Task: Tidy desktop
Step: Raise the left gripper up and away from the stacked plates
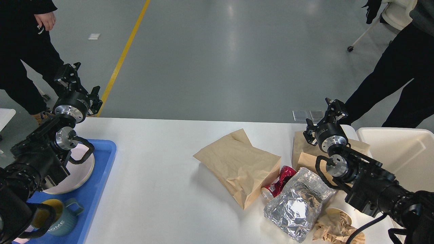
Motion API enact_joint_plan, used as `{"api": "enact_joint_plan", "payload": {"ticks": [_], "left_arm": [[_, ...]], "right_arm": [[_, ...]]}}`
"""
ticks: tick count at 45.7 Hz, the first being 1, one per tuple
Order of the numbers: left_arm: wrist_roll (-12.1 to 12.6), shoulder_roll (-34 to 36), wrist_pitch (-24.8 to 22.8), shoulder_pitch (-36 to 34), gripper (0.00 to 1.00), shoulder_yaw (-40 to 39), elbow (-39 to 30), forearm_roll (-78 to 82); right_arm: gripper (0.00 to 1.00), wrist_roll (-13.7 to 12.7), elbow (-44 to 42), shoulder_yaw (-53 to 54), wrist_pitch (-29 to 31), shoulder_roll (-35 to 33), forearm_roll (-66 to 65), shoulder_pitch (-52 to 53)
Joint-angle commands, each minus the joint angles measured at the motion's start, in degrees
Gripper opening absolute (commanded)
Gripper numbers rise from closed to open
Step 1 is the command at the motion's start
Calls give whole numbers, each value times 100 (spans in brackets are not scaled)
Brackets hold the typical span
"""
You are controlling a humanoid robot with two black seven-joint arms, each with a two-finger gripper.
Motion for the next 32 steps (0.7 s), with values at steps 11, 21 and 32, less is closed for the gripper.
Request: {"api": "enact_joint_plan", "payload": {"ticks": [11, 21, 32], "left_arm": [[-625, -45, 0, 140, 96, 22, -2, 38], [-1715, -256, -9, 219, 96, 14, -2, 20], [-1716, -282, -9, 483, 96, 14, -2, 38]], "right_arm": [[100, 0, 0, 0, 0, -5, 6, 0], [100, 0, 0, 0, 0, -5, 6, 0], [100, 0, 0, 0, 0, -5, -3, 0]]}}
